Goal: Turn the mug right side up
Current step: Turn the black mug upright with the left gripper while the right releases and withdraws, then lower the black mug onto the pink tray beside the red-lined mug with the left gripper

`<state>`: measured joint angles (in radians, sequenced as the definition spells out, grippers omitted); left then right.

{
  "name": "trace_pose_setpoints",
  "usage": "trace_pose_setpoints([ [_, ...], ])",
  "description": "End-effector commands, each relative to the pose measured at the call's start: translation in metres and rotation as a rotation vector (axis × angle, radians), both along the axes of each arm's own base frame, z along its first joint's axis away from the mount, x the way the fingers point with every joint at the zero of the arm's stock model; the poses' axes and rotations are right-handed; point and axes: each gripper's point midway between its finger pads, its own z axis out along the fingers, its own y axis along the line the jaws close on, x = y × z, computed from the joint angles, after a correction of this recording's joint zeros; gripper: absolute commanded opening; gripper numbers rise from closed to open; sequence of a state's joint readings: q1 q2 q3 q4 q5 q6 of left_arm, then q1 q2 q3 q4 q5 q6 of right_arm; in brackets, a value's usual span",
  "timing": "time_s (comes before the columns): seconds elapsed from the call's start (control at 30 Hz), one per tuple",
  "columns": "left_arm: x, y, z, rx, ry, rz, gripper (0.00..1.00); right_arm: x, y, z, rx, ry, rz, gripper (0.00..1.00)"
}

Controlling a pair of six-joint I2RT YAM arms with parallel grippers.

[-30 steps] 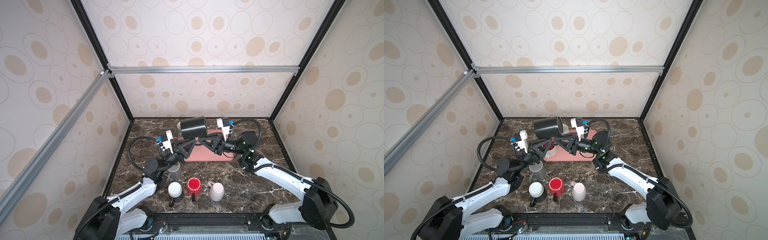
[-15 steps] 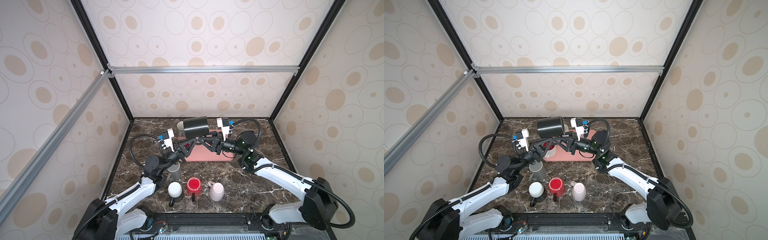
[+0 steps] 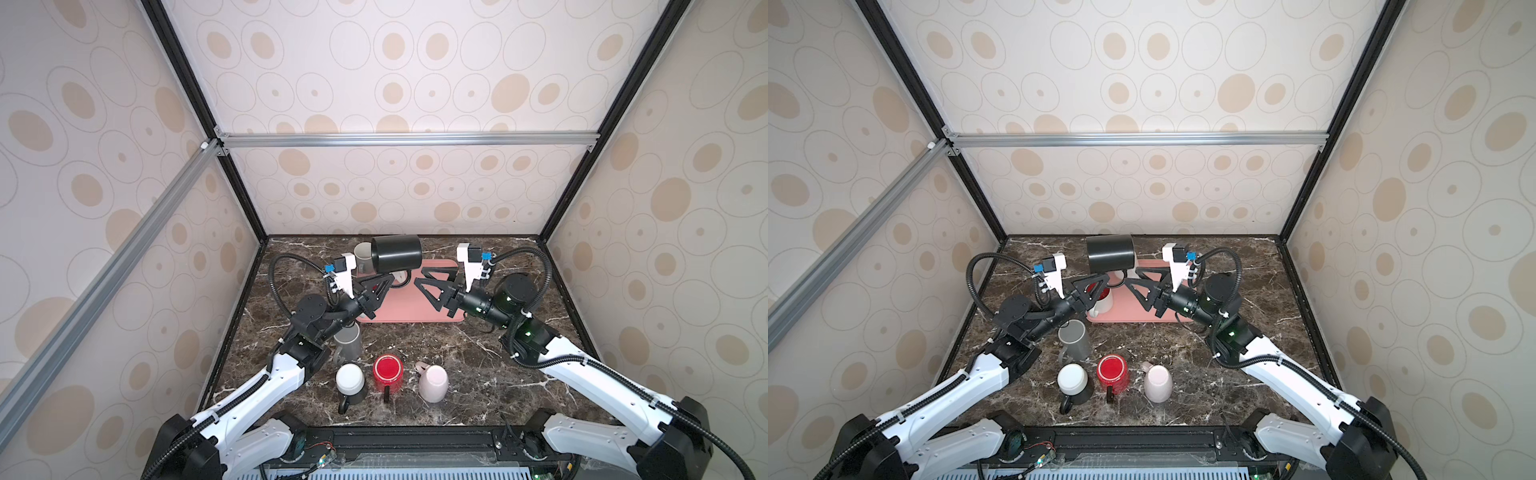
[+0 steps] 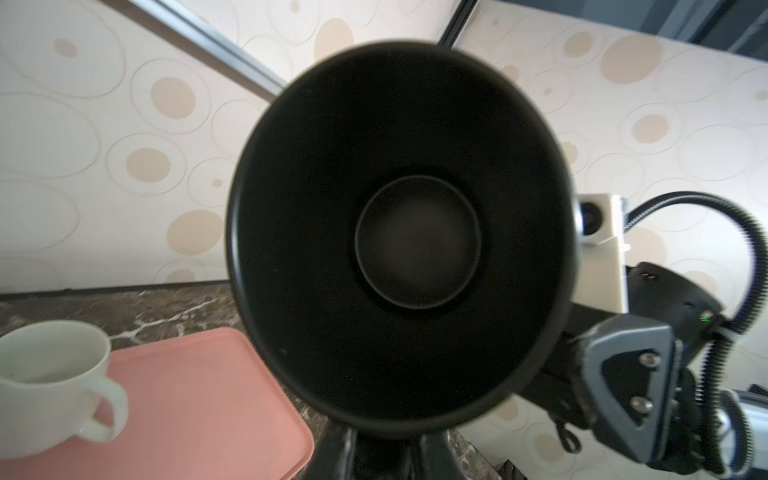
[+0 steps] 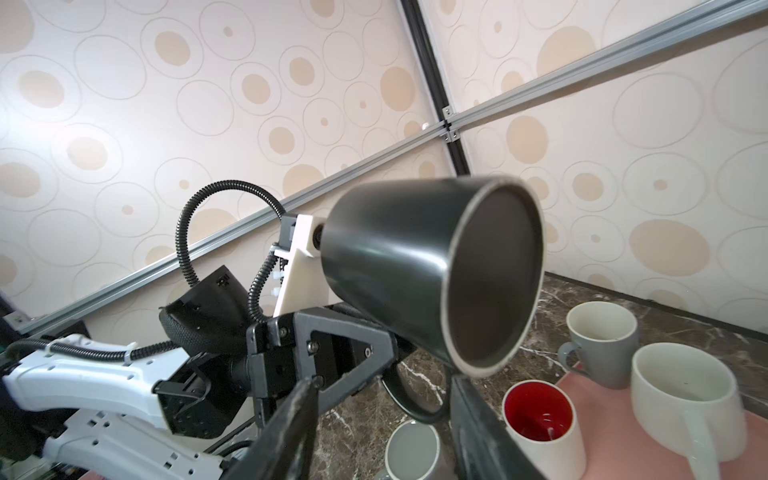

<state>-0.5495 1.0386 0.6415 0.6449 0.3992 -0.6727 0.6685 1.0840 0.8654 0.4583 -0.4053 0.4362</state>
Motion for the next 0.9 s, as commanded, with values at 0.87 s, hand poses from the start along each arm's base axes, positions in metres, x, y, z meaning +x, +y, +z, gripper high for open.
trace_pose_setpoints([
  [0.87,0.08,-0.016,-0.122,0.933,0.307,0.318,0.0,0.03,-0.075,-0.048,-0.17,0.054,-0.474,0.55],
])
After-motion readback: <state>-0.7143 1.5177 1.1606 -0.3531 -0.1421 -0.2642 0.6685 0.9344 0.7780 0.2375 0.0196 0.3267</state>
